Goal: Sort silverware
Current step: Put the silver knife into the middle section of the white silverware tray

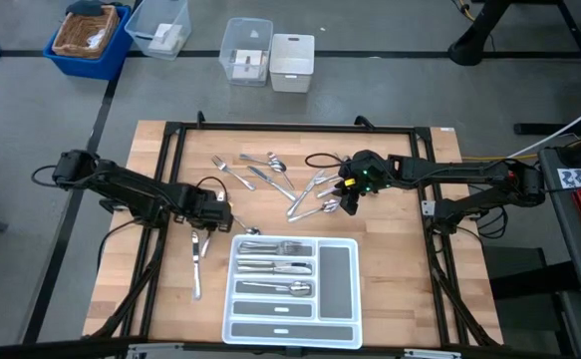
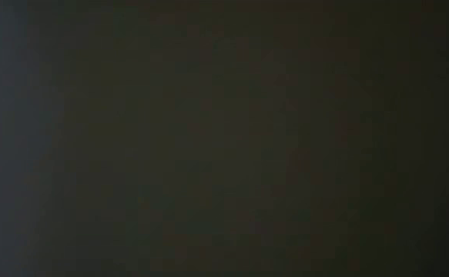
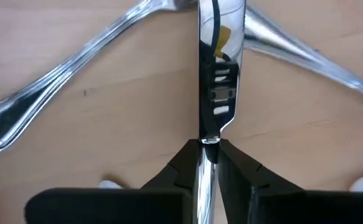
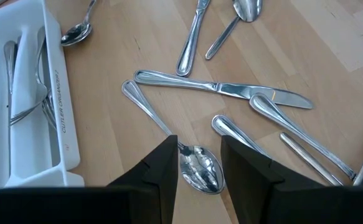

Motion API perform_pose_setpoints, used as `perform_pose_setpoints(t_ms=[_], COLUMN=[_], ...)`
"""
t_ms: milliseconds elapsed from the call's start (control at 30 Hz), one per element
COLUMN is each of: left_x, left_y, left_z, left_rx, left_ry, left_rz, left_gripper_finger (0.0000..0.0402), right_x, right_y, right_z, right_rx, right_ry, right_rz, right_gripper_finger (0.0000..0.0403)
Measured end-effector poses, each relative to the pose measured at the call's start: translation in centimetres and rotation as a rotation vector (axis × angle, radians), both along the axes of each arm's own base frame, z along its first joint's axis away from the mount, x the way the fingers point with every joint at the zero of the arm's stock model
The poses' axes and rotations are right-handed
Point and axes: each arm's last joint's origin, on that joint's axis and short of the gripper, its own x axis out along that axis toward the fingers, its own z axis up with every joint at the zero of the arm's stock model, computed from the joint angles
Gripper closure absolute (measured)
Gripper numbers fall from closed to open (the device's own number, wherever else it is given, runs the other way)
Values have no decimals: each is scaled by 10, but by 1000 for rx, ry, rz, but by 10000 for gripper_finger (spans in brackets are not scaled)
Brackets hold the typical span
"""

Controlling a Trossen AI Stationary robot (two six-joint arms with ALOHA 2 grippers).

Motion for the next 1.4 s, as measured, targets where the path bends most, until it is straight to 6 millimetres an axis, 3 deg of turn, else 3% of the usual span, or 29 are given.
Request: perform_pose_setpoints(t_ms=[267, 533, 967, 1133, 1400], left_x=[-1, 8, 39, 49, 57], left_y=[0, -1, -6, -14, -47], left_z=[12, 34, 62, 59, 42], left_rx=[-8, 18, 254, 319, 251], left_ry=[-89, -356, -762, -796, -795], left_rz=[-48, -179, -558, -708, -940], left_gripper_finger=[369, 370, 365, 358, 357], right_x=[0, 0, 0, 0, 0], right_y=[0, 0, 0, 0, 0], right_z=[0, 0, 0, 0, 0], right_rx=[0, 0, 0, -1, 0], right_ry=[0, 0, 0, -4, -6], right_rz=[0, 0, 0, 0, -2], right_gripper_finger=[279, 279, 279, 279, 279])
